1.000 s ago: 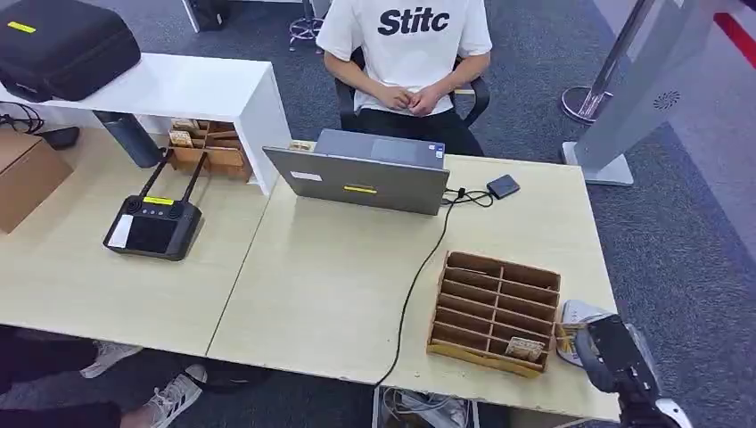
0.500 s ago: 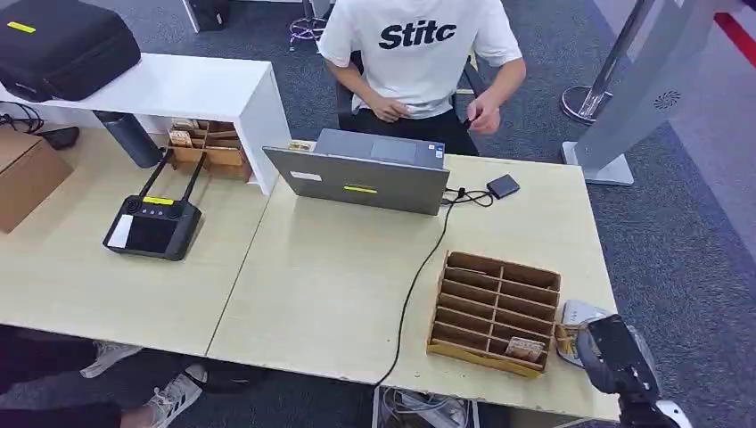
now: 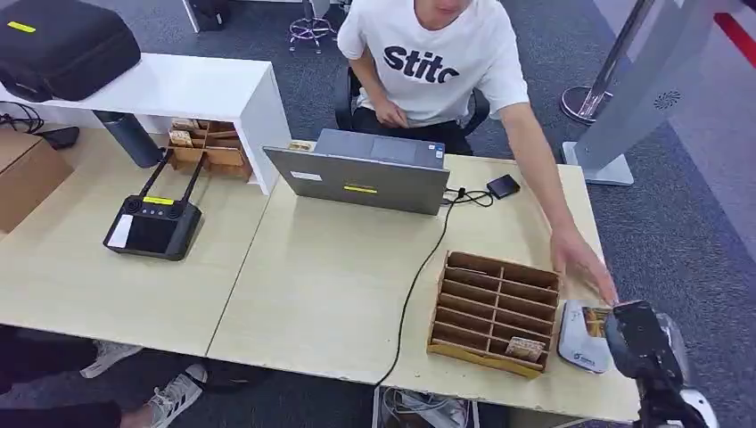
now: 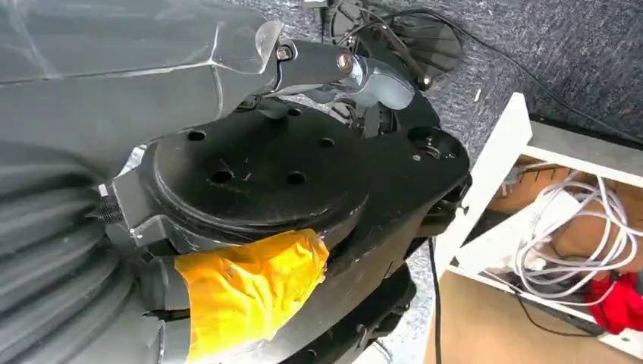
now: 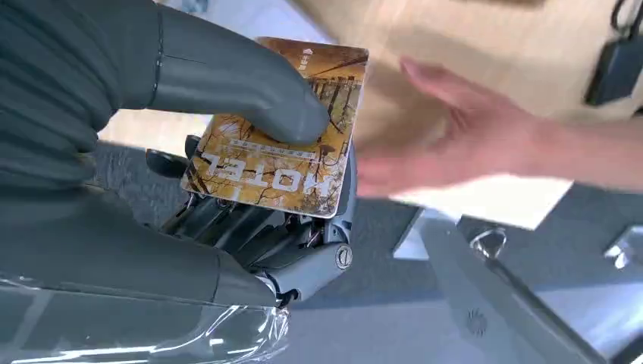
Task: Pass the card to the sensor for recognition and then transmit it.
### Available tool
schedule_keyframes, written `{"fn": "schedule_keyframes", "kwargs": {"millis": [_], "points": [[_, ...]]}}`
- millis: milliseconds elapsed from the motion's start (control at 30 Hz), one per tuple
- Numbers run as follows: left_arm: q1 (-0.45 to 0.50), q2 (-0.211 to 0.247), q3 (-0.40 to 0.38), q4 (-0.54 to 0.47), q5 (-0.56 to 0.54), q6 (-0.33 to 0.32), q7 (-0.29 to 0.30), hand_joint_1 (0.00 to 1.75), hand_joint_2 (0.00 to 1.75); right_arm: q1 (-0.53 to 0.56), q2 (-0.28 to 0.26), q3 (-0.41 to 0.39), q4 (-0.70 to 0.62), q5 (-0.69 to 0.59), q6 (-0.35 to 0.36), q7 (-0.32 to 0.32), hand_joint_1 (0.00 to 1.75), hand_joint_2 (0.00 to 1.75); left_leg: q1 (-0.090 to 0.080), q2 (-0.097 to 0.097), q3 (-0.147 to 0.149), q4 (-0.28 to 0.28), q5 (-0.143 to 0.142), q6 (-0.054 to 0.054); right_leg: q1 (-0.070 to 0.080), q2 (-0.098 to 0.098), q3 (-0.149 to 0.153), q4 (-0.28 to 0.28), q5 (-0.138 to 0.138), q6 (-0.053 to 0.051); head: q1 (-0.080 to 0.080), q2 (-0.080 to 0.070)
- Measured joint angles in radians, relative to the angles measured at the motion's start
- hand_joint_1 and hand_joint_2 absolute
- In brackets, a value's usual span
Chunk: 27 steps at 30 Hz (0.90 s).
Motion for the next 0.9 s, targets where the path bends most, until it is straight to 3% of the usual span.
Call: {"fn": "schedule_keyframes", "kwargs": {"millis": [433, 900], "points": [[-0.001, 0.0, -0.024, 0.0, 0.015, 0.003, 0.003, 0.0, 1.75, -0.032, -0.008, -0.021, 0.058, 0.113, -0.016, 0.024, 1.75, 1.75, 0.0, 0.0, 0.0, 0.0, 0.0, 0.0, 0.0, 0.0, -0.001, 0.0, 0.0, 0.0, 0.0, 0.0], [0.0, 0.0, -0.03, 0.0, 0.03, 0.007, 0.003, 0.0, 1.75, -0.03, -0.008, -0.021, 0.098, 0.126, -0.016, 0.026, 1.75, 1.75, 0.0, 0.0, 0.0, 0.0, 0.0, 0.0, 0.0, 0.0, -0.001, 0.0, 0.0, 0.0, 0.0, 0.0]]}}
